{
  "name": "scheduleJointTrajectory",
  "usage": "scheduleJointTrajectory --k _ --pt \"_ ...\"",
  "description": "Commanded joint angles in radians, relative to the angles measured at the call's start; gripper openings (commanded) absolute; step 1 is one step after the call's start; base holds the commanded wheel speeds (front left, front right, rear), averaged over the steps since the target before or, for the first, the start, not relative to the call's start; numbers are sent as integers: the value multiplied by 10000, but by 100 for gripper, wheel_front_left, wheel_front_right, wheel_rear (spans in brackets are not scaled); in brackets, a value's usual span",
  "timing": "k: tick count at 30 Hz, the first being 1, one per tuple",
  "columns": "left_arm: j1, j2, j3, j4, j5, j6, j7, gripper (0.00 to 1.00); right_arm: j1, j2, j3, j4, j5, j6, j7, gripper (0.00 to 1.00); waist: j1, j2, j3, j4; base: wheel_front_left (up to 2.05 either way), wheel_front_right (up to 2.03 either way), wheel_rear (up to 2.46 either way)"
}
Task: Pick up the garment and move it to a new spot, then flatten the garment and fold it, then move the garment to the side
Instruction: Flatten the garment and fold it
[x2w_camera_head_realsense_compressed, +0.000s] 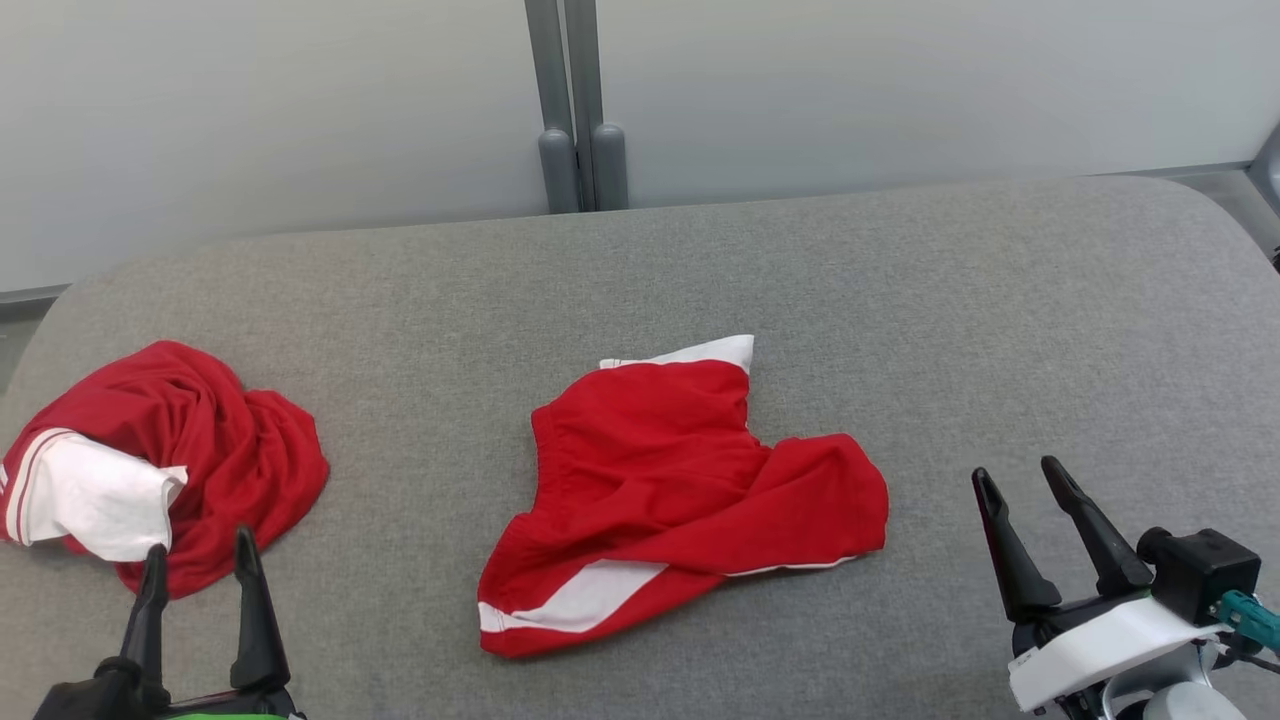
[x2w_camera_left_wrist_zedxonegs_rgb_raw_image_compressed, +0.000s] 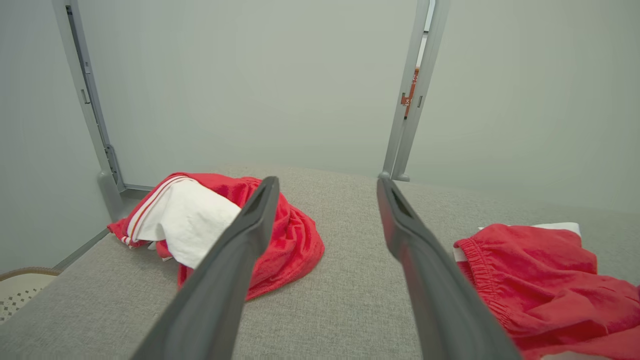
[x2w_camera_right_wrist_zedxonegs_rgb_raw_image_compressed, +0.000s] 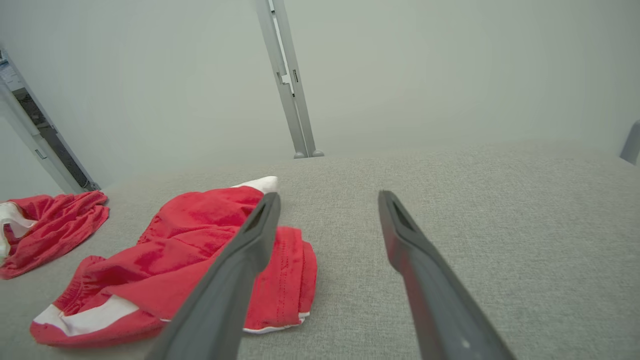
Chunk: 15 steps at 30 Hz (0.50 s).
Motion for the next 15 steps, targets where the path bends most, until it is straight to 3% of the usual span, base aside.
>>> scheduleJointTrajectory --k 1,15 --pt "113 -117 38 73 128 -119 -2 100 51 -15 52 63 -134 -7 -22 100 0 -1 -21 50 0 0 0" --pt "-326 -738 313 625 751 -887 -5 100 -349 -331 578 724 -220 -7 -23 100 0 -1 -86 134 0 0 0"
